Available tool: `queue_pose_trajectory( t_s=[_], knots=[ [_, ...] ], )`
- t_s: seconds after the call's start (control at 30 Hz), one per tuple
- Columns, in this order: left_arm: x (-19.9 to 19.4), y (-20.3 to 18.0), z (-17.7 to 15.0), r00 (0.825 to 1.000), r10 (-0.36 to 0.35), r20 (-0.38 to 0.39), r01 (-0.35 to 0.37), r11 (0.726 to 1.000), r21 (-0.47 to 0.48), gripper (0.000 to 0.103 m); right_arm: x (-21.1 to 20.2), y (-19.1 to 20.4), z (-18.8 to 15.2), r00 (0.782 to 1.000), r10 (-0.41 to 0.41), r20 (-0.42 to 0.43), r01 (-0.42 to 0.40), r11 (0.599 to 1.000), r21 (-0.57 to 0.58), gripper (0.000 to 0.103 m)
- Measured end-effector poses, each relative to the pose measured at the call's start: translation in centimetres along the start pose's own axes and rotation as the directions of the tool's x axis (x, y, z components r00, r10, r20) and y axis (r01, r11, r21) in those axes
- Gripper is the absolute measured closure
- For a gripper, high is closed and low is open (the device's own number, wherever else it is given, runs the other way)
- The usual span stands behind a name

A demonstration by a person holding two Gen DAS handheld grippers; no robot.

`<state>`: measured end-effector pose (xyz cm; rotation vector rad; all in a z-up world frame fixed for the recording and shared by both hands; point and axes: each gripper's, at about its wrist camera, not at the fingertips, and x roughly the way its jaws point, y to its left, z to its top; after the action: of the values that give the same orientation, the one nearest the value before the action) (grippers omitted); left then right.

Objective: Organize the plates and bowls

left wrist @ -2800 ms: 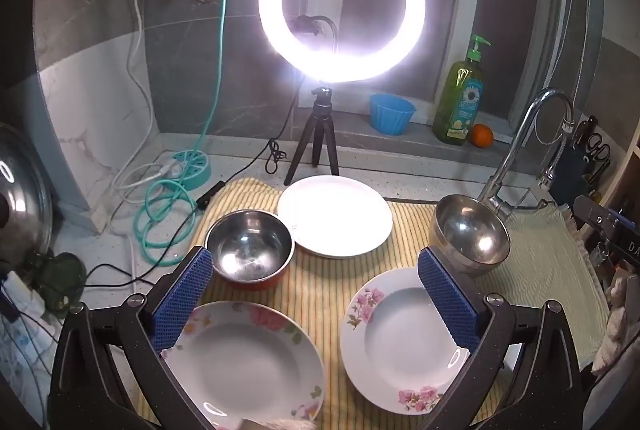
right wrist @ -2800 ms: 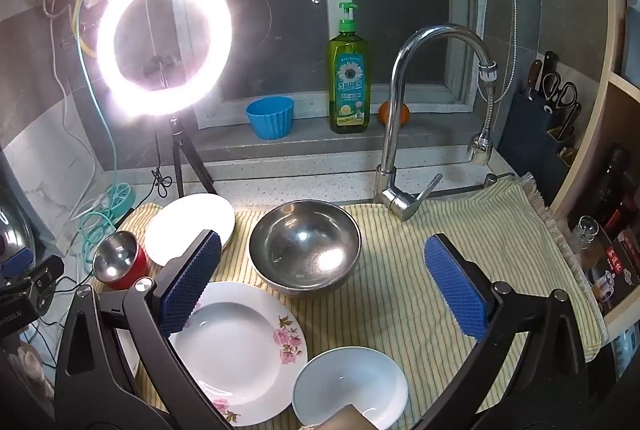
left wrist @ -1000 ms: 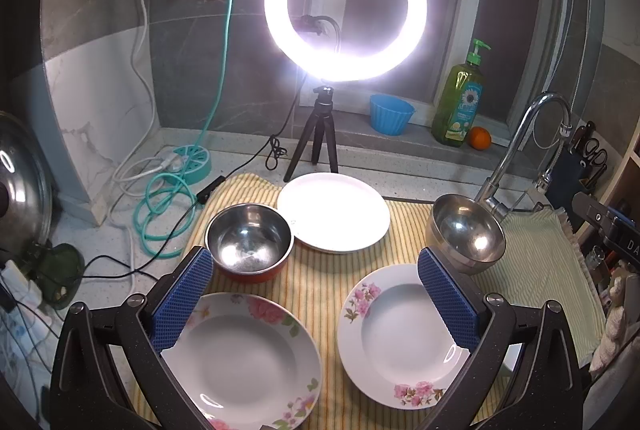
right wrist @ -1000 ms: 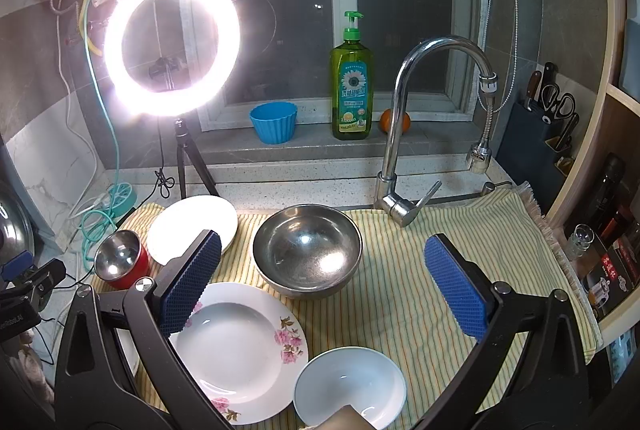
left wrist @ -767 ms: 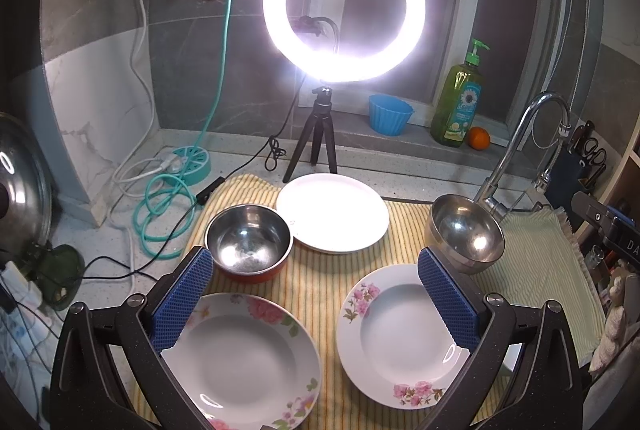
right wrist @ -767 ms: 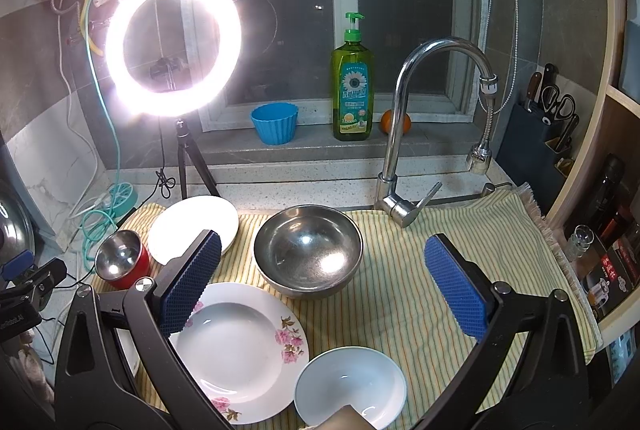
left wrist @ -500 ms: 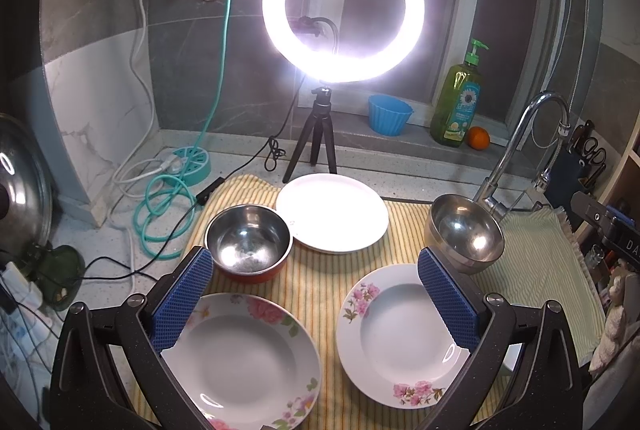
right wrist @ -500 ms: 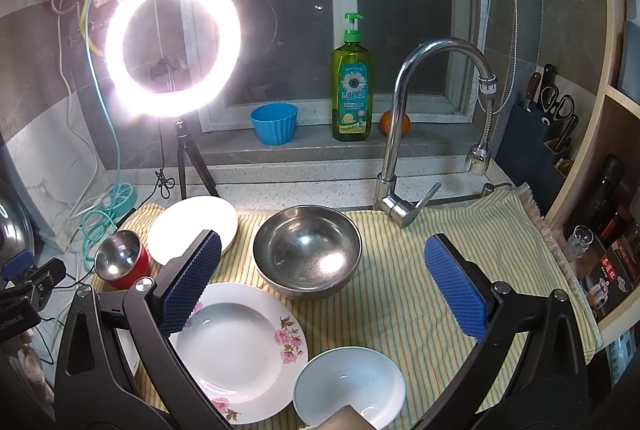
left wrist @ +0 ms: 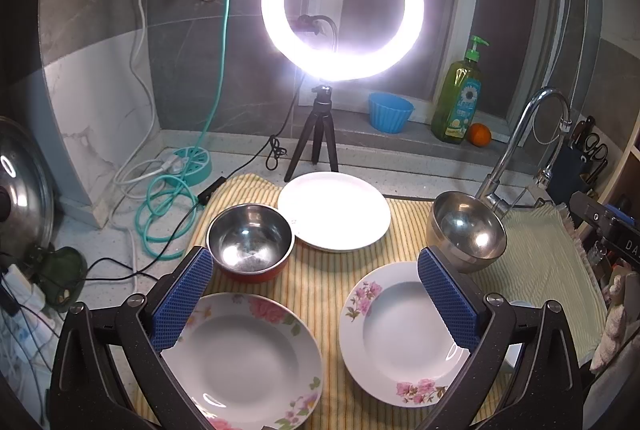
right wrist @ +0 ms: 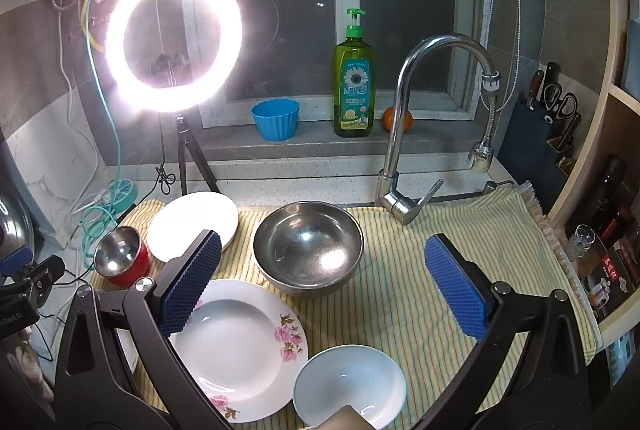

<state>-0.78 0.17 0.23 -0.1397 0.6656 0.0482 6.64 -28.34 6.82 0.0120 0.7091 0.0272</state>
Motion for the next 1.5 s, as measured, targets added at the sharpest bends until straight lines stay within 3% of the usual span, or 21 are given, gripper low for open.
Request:
queue_pose_trajectory(
  t_s=[0.5, 0.6, 0.7, 0.87, 1.03, 1.1, 1.17, 1.23, 1.5],
  knots=[
    [1.1, 0.2, -0.4, 1.0, -0.014, -0.021, 0.014, 1.0, 0.016, 0.001, 1.3, -0.1, -1.3, 0.999, 0.016, -0.027, -0.016, 1.0, 0.0, 0.0],
    [1.7, 0.3, -0.5, 0.999, -0.024, -0.044, 0.025, 0.999, 0.02, 0.006, 1.8, -0.1, -1.9, 0.999, 0.023, -0.049, -0.023, 1.0, -0.004, 0.0],
    [2.4, 0.3, -0.8, 0.997, -0.04, -0.072, 0.042, 0.999, 0.022, 0.007, 2.5, -0.2, -2.6, 0.996, 0.034, -0.08, -0.034, 0.999, 0.001, 0.005],
    [3.7, 0.3, -1.2, 0.988, -0.085, -0.128, 0.09, 0.996, 0.03, 0.019, 3.2, -0.8, -3.6, 0.989, 0.069, -0.134, -0.065, 0.997, 0.038, 0.016],
    [5.6, 0.5, -1.8, 0.965, -0.151, -0.215, 0.157, 0.988, 0.007, 0.033, 4.0, -1.1, -4.8, 0.974, 0.118, -0.191, -0.106, 0.992, 0.072, 0.032],
    [6.4, 0.6, -2.3, 0.947, -0.19, -0.261, 0.194, 0.981, -0.01, 0.044, 4.3, -1.3, -5.3, 0.967, 0.138, -0.216, -0.121, 0.989, 0.089, 0.043],
    [7.4, 0.8, -2.7, 0.929, -0.215, -0.3, 0.218, 0.976, -0.025, 0.047, 4.9, -1.9, -6.0, 0.951, 0.174, -0.256, -0.146, 0.981, 0.126, 0.053],
    [7.9, 1.0, -3.0, 0.913, -0.235, -0.333, 0.239, 0.971, -0.029, 0.06, 5.3, -2.4, -6.5, 0.938, 0.205, -0.28, -0.164, 0.973, 0.162, 0.061],
    [9.9, 0.5, -2.0, 0.875, -0.275, -0.399, 0.317, 0.948, 0.041, 0.064, 5.1, -3.2, -8.8, 0.872, 0.36, -0.33, -0.263, 0.915, 0.305, 0.074]
  ],
)
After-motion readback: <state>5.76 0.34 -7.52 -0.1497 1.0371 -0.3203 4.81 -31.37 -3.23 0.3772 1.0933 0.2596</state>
